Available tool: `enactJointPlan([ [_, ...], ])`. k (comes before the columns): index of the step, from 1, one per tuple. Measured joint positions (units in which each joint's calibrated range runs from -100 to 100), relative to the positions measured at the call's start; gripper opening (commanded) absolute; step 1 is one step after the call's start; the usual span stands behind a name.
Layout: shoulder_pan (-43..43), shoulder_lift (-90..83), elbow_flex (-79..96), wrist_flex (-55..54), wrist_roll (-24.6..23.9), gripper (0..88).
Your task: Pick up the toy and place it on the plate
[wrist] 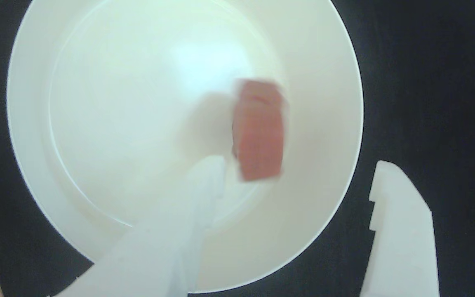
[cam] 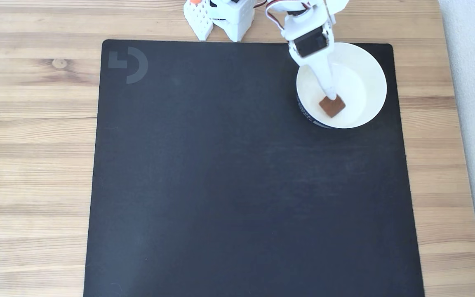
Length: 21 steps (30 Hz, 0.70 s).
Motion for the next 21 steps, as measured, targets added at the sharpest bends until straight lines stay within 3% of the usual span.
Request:
enactJointPlan([
  [7, 0.3, 0.0, 0.0, -0.3, 0.0, 24.0],
  [14, 6.0, -0.1, -5.7, -1.0, 0.0, 2.1],
  [21, 15.4, -4.8, -8.3, -1.0, 0.0, 2.3],
])
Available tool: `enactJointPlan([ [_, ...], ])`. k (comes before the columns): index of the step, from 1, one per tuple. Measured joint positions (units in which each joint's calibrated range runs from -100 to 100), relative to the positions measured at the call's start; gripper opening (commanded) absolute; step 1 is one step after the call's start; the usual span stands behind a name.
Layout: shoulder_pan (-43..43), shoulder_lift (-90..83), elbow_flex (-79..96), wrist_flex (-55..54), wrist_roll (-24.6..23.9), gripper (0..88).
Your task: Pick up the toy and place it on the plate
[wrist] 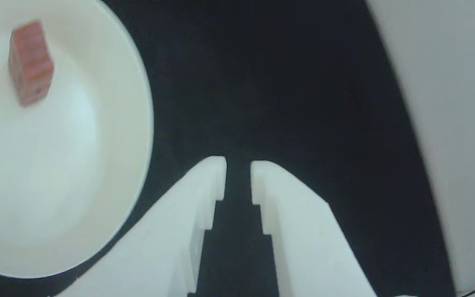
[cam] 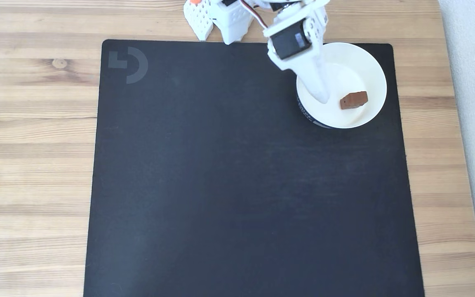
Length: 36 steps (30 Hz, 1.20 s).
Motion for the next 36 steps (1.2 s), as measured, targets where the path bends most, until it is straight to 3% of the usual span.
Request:
enactJointPlan([
  [10, 17.6, -19.4, 10.5, 0.0, 1.6, 2.2],
  [13, 23.7, -21.7, 11.7, 0.0, 6.7, 2.2],
  [20, 32.0, -22.1, 14.8, 0.0, 12.4, 2.2],
  [27, 34.2, -23.6, 21.7, 0.0, 17.2, 2.2],
  [36, 33.6, -34.2, 27.0, 5.7, 17.7, 2.2],
])
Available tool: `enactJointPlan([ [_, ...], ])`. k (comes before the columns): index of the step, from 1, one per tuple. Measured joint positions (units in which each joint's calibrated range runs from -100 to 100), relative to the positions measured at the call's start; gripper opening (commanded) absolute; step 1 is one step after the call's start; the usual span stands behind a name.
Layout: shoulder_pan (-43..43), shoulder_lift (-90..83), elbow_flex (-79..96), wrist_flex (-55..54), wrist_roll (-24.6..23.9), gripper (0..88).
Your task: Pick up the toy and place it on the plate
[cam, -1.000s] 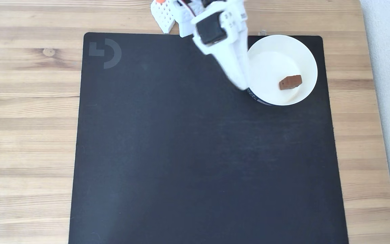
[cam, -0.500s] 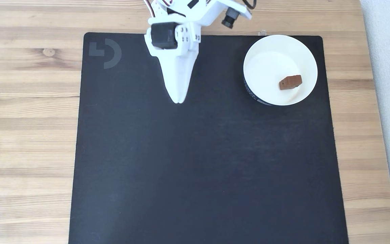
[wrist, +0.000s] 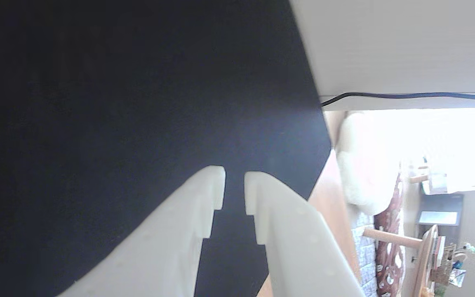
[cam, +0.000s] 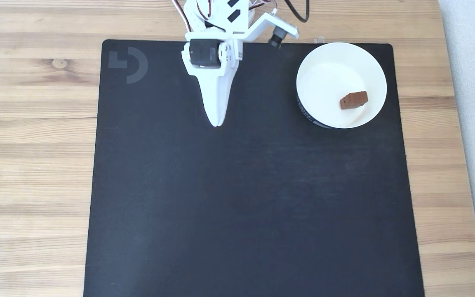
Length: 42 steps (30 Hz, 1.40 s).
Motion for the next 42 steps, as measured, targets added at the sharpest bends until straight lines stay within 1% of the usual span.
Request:
enactJointPlan([
  [4, 0.0, -0.5, 0.2, 1.2, 0.0, 2.2],
  [7, 0.0, -0.7, 1.1, 1.4, 1.6, 2.2],
  [10, 0.0, -0.7, 2.2, 2.0, 6.0, 2.2],
  [11, 0.0, -0.7, 2.4, 2.4, 6.5, 2.2],
  [12, 0.0, -0.7, 2.4, 3.3, 7.4, 2.2],
  [14, 0.0, -0.7, 2.5, 6.2, 10.7, 2.3],
  [16, 0.0, -0.7, 2.5, 8.0, 11.4, 2.3],
  [20, 0.0, -0.7, 2.5, 10.2, 11.6, 2.3],
  [42, 0.0, -0.7, 2.5, 10.4, 11.9, 2.3],
])
